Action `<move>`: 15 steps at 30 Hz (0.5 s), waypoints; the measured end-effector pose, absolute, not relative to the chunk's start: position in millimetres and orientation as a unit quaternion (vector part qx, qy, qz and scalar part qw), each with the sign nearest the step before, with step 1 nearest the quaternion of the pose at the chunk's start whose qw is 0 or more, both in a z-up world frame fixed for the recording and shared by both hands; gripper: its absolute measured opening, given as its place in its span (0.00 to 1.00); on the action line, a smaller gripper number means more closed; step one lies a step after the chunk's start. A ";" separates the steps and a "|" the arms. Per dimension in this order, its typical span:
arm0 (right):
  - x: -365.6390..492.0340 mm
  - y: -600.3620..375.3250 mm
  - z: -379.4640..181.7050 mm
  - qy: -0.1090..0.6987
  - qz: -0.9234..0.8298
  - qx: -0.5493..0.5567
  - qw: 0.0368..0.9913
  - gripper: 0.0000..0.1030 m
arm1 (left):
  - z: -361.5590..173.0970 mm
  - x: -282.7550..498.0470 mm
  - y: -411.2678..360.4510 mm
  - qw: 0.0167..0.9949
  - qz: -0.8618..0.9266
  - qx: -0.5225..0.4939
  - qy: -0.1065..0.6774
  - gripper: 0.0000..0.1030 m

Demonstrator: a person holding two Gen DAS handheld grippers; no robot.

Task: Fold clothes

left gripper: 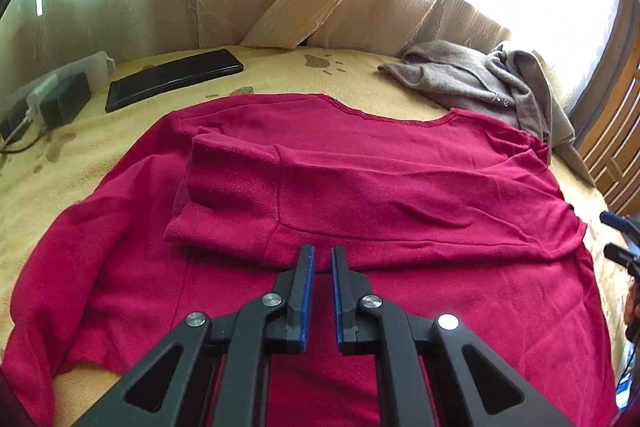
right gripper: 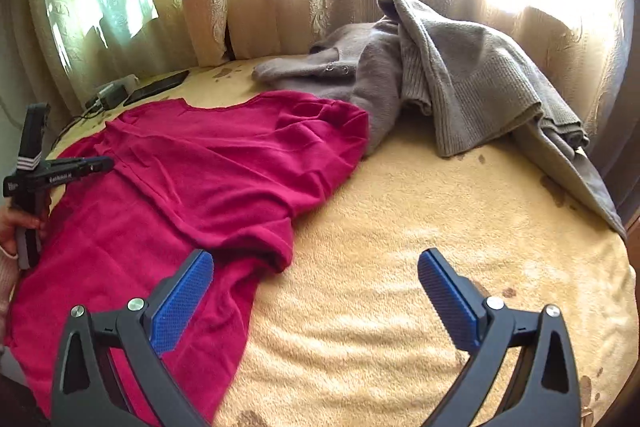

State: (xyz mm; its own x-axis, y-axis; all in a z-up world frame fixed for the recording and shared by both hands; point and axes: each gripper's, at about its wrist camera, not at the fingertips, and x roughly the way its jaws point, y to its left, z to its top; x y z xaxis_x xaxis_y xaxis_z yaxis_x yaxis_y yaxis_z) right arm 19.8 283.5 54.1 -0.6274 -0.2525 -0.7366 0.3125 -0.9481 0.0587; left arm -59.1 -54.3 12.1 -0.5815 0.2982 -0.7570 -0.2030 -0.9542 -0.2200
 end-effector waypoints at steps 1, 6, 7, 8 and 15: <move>20.0 277.8 51.5 0.046 -0.900 0.403 0.160 1.00 | 11.7 -59.0 -55.9 0.142 0.886 -0.436 -0.064 0.09; 14.6 245.8 28.0 0.081 -0.881 0.428 0.183 1.00 | 11.4 -49.0 -60.3 0.142 0.880 -0.446 -0.078 0.09; 13.4 241.9 24.0 0.090 -0.877 0.436 0.181 1.00 | 11.6 -44.7 -61.1 0.139 0.880 -0.448 -0.078 0.09; 12.3 238.4 20.5 0.098 -0.874 0.442 0.178 1.00 | 12.0 -39.7 -61.7 0.133 0.879 -0.451 -0.077 0.09; 13.0 251.8 14.7 0.105 -0.863 0.451 0.199 0.99 | 11.8 -0.2 -60.5 0.125 0.881 -0.449 -0.080 0.13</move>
State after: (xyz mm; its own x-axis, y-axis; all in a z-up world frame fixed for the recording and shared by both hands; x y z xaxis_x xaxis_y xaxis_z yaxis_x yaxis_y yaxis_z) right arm 13.0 251.8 14.7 -0.5132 -0.2486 -0.8215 0.4386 -0.8987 -0.0020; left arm -0.2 -60.5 11.8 -0.5660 0.2913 -0.7712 -0.1478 -0.9562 -0.2527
